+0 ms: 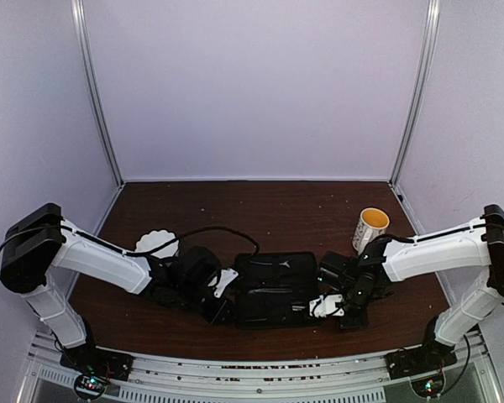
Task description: Sort the hair-cutting tools
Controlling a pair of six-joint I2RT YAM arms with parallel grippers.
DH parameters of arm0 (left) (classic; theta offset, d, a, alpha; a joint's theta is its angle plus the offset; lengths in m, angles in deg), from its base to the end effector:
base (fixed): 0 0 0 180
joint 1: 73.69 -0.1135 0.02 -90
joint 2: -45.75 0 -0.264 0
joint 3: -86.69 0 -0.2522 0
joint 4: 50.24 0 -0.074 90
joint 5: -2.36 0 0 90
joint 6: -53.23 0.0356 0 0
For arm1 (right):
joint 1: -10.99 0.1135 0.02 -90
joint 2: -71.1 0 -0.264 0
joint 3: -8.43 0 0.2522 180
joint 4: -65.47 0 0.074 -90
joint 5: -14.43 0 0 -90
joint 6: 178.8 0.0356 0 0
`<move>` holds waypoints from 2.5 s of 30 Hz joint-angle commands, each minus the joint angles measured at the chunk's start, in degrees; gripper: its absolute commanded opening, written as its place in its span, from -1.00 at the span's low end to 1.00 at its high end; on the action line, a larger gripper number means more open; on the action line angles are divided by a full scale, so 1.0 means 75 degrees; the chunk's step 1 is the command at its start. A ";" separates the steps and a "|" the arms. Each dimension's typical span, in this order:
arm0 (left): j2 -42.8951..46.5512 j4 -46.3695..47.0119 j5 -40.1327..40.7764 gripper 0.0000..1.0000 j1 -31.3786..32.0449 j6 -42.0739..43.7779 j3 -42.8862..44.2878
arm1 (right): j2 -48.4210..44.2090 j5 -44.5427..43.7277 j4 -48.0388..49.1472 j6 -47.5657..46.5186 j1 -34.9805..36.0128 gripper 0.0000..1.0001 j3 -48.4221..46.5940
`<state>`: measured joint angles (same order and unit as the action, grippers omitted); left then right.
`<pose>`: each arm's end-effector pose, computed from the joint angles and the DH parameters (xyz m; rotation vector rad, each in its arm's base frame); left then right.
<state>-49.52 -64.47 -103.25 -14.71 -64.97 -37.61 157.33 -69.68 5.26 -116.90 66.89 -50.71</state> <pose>0.1477 -0.2643 0.1283 0.8424 2.5997 -0.8863 0.1272 0.1944 0.1528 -2.0877 2.3129 0.1732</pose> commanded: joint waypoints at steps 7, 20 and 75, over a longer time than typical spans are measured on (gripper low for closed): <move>-0.0366 0.0000 0.0122 -0.60 0.0058 0.0052 -0.0001 | 0.0446 -0.0384 0.0483 0.0090 -0.0002 -0.62 0.0103; -0.0357 -0.0055 0.0176 -0.60 0.0058 0.0129 0.0063 | -0.0269 -0.1609 -0.1223 -0.0171 -0.0014 -1.00 -0.0926; -0.0390 0.0102 0.0222 -0.60 0.0058 0.0043 -0.0020 | 0.1307 -0.1213 -0.0916 0.0413 0.1201 -1.00 -0.1690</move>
<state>-49.80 -64.25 -103.27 -14.68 -64.95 -37.44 170.60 -78.64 -2.98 -114.85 75.79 -66.67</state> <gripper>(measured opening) 0.197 0.009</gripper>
